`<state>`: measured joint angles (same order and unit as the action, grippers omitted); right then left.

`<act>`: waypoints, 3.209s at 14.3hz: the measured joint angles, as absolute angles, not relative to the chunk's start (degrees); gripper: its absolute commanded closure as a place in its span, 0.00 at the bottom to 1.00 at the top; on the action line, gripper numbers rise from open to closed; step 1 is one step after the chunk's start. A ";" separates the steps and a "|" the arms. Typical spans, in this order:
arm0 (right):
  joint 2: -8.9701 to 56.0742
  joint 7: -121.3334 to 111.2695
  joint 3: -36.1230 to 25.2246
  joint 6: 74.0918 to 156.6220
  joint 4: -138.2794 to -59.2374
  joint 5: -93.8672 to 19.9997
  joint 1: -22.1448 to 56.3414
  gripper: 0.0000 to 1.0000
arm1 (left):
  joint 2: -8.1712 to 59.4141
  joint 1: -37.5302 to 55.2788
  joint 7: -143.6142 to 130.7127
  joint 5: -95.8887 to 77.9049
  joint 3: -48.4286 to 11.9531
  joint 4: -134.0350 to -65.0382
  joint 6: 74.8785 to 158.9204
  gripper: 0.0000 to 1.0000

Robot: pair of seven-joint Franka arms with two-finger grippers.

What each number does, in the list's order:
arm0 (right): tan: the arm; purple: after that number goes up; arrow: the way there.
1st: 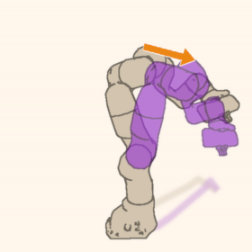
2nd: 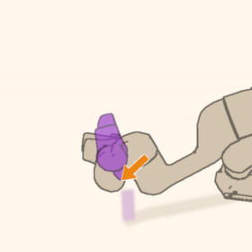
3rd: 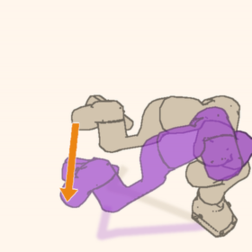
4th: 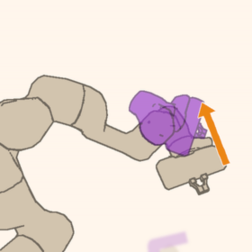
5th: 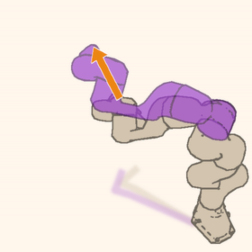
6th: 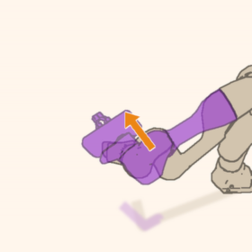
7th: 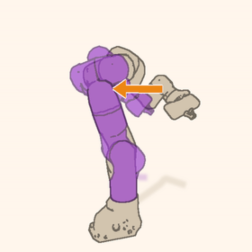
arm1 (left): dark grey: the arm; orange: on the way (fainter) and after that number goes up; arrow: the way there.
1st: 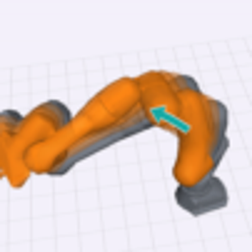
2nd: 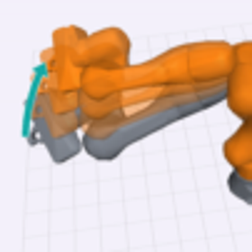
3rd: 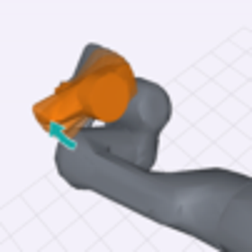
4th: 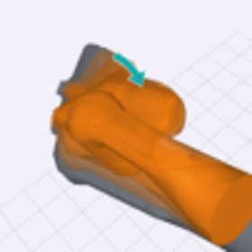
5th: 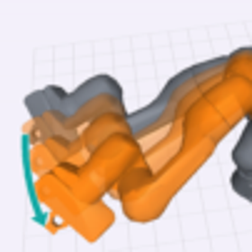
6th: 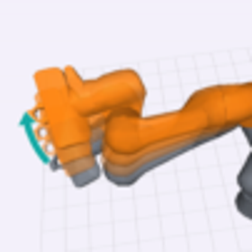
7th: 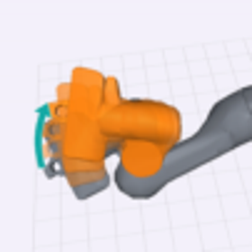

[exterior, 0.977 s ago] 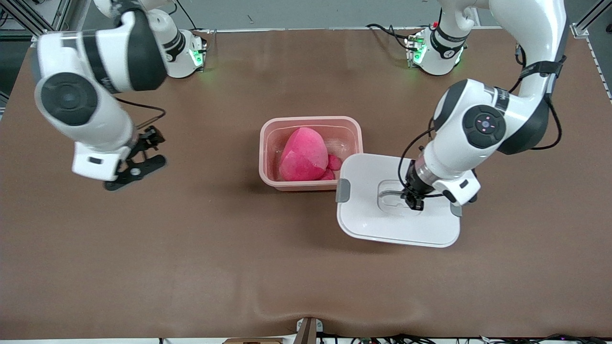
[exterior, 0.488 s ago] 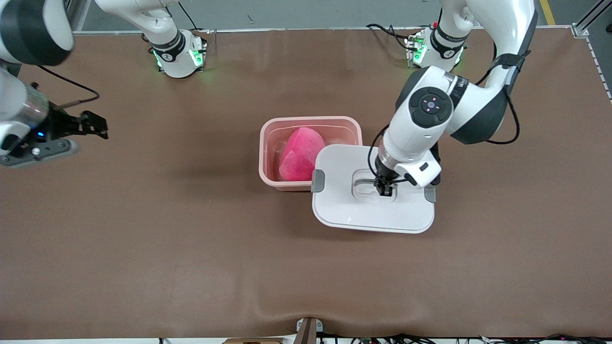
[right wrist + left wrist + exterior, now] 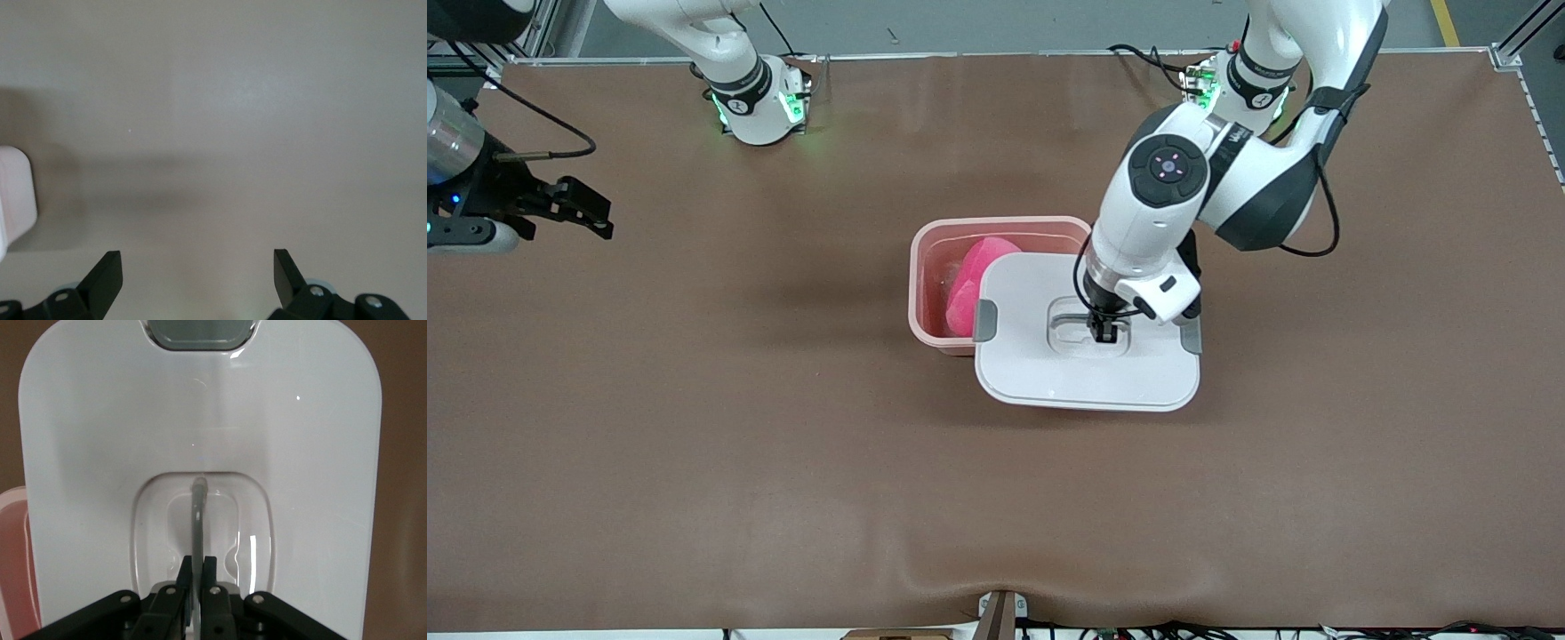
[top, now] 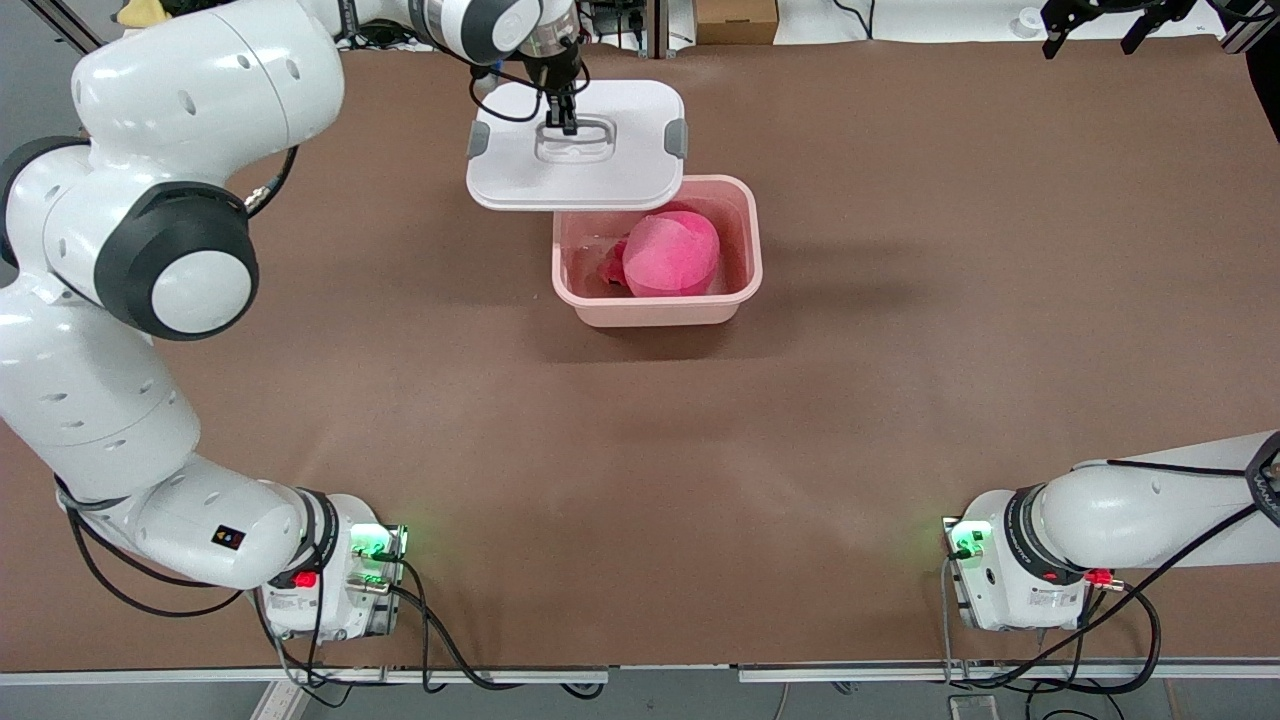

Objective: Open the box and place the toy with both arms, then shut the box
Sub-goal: 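Lower the lid onto the box and press it down with the left gripper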

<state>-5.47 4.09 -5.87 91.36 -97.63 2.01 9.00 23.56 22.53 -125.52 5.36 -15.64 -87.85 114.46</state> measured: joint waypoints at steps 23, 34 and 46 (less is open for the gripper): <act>-5.88 -0.16 -0.34 87.93 -95.01 -1.08 1.01 0.00 | 26.51 34.07 -140.80 7.93 -15.68 -88.57 113.79 1.00; -3.00 -0.37 -1.38 83.60 -89.37 -1.41 1.01 0.00 | 27.62 35.59 -142.85 7.93 -15.67 -88.59 114.33 1.00; -2.46 -0.37 -1.98 86.50 -89.48 -3.92 -0.30 0.00 | 29.10 36.54 -144.05 7.93 -15.68 -88.60 115.97 1.00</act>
<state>-2.46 -0.37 -1.98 86.50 -89.48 -3.92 -0.30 29.10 36.54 -144.05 7.93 -15.68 -88.60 115.97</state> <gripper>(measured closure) 0.000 0.930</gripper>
